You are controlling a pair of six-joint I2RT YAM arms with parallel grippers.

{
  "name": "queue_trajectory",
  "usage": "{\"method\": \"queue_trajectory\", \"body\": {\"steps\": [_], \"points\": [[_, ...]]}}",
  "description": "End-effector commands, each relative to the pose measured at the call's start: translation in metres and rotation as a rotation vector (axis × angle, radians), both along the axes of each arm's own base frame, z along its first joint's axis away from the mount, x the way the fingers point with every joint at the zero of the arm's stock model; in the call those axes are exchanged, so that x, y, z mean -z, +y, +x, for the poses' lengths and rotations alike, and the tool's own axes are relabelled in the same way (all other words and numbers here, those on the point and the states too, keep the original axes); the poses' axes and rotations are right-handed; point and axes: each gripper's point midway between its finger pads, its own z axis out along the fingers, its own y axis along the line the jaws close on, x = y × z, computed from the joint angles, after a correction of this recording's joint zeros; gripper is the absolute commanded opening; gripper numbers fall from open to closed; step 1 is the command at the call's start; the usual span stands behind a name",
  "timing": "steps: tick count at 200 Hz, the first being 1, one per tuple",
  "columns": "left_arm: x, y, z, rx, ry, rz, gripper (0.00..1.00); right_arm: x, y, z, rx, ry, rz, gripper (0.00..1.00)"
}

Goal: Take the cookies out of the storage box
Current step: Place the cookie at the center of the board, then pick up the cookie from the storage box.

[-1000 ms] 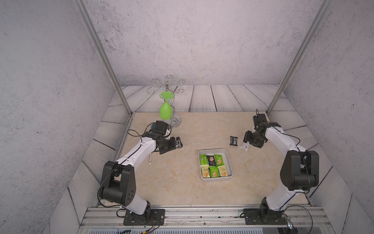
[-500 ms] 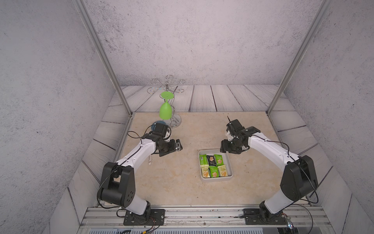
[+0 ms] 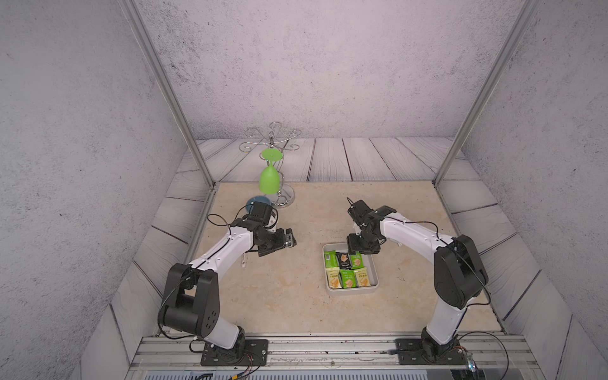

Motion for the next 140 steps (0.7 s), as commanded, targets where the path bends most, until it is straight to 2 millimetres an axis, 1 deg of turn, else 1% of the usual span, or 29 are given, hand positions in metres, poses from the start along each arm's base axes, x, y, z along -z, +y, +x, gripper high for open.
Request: {"method": "queue_trajectory", "body": {"steps": [1,78,120,140], "points": [[-0.001,0.000,-0.006,0.023,-0.007,0.011,0.99,0.004,-0.009,0.000,0.010,0.004,-0.066,0.65],[-0.001,0.001,-0.007,0.024,-0.004,0.019,0.98,0.030,-0.003,0.005,-0.006,0.050,-0.083,0.65],[-0.002,0.002,-0.007,0.023,-0.007,0.022,0.98,0.037,-0.004,0.008,-0.006,0.054,-0.100,0.64],[-0.001,0.002,-0.007,0.021,-0.006,0.023,0.99,0.041,-0.006,0.009,-0.008,0.059,-0.121,0.61]]}}
